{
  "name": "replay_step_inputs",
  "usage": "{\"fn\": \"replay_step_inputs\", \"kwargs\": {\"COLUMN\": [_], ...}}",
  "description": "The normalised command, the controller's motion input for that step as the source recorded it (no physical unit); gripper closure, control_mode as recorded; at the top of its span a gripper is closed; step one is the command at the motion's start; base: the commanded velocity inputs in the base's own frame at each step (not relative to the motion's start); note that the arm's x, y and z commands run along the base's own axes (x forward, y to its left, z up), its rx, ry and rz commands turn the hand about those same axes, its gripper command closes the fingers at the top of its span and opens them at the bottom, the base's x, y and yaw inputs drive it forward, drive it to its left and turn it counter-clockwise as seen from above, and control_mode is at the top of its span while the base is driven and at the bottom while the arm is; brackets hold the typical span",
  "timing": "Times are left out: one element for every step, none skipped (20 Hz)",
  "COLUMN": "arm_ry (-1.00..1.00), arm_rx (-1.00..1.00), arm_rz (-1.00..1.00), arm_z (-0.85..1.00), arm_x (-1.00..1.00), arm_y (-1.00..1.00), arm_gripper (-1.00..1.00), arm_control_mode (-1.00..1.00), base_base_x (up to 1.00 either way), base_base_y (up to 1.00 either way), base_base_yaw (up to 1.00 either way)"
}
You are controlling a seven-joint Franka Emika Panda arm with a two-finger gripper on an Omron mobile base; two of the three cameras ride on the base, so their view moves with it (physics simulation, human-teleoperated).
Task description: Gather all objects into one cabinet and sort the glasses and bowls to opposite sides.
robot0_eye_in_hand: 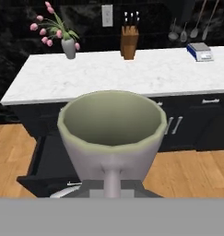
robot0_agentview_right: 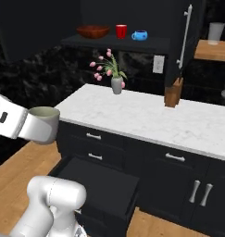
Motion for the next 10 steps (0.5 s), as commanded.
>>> {"fn": "replay_step_inputs", "kwargs": {"arm_ry": [0.0,0.0,0.0,0.0,0.0,0.0,0.0,0.0,0.0,0.0], "arm_rx": [0.0,0.0,0.0,0.0,0.0,0.0,0.0,0.0,0.0,0.0], "arm_rz": [0.0,0.0,0.0,0.0,0.0,0.0,0.0,0.0,0.0,0.0], "arm_z": [0.0,0.0,0.0,0.0,0.0,0.0,0.0,0.0,0.0,0.0], "arm_x": [0.0,0.0,0.0,0.0,0.0,0.0,0.0,0.0,0.0,0.0], "arm_y": [0.0,0.0,0.0,0.0,0.0,0.0,0.0,0.0,0.0,0.0], "arm_gripper": [1.0,1.0,1.0,1.0,1.0,1.0,1.0,1.0,1.0,1.0], "arm_control_mode": [1.0,1.0,1.0,1.0,1.0,1.0,1.0,1.0,1.0,1.0], "base_base_x": [0.54,0.54,0.54,0.53,0.54,0.59,0.58,0.61,0.64,0.64], "base_base_y": [0.64,0.62,0.56,0.38,0.25,0.12,0.05,0.0,0.0,0.0], "base_base_yaw": [-0.29,-0.25,-0.18,-0.18,-0.18,-0.19,-0.19,-0.18,-0.17,-0.16]}}
